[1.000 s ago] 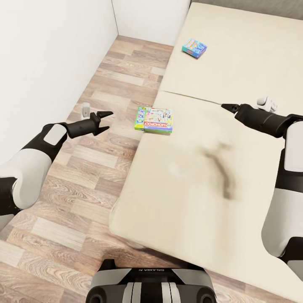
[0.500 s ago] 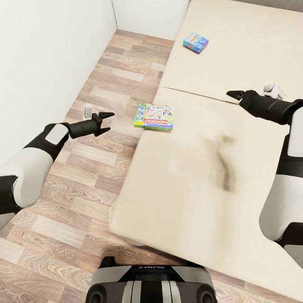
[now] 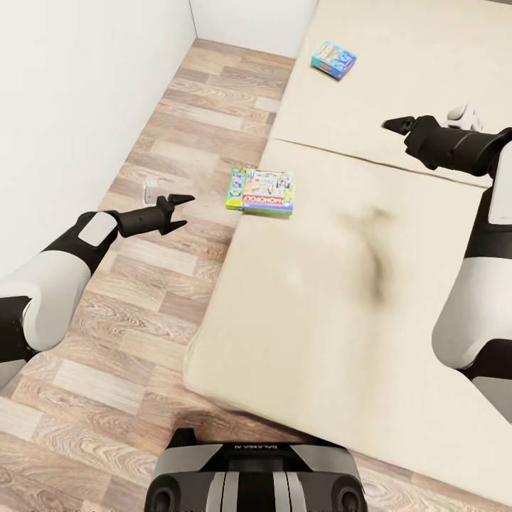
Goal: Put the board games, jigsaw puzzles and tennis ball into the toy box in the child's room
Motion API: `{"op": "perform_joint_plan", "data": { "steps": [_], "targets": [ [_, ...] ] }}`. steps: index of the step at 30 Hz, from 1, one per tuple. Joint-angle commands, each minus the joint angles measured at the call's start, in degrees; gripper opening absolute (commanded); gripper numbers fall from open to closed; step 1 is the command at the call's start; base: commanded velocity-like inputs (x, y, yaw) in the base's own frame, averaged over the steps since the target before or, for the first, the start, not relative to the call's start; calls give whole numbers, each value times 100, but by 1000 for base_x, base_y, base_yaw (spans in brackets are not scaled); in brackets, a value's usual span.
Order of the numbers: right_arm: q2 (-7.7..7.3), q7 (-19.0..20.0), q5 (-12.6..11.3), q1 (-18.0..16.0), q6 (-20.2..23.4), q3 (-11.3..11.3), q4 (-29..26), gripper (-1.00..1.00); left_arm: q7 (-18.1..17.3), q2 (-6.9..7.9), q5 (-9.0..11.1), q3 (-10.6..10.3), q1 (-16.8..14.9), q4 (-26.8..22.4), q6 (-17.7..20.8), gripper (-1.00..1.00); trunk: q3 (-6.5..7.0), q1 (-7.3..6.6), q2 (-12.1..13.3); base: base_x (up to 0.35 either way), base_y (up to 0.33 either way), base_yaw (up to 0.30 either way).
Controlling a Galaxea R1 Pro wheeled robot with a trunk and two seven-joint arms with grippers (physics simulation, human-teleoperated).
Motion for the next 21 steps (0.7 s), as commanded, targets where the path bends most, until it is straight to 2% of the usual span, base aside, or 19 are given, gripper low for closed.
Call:
{"op": "perform_joint_plan", "data": {
  "steps": [1, 9, 21],
  "targets": [
    [22, -28, -28, -49, 24, -6, 46, 100, -5, 3, -8, 24, 1, 5, 35, 100, -12, 0, -2, 0, 0, 0],
    [91, -41, -28, -140, 24, -11, 155, 100, 11, 19, -8, 27, 6, 13, 38, 100, -87, 0, -2, 0, 0, 0],
    [276, -97, -29, -136, 24, -13, 150, 100, 15, -8, 4, 32, -102, 18, 41, 100, -199, 0, -2, 0, 0, 0]
  ]
}}
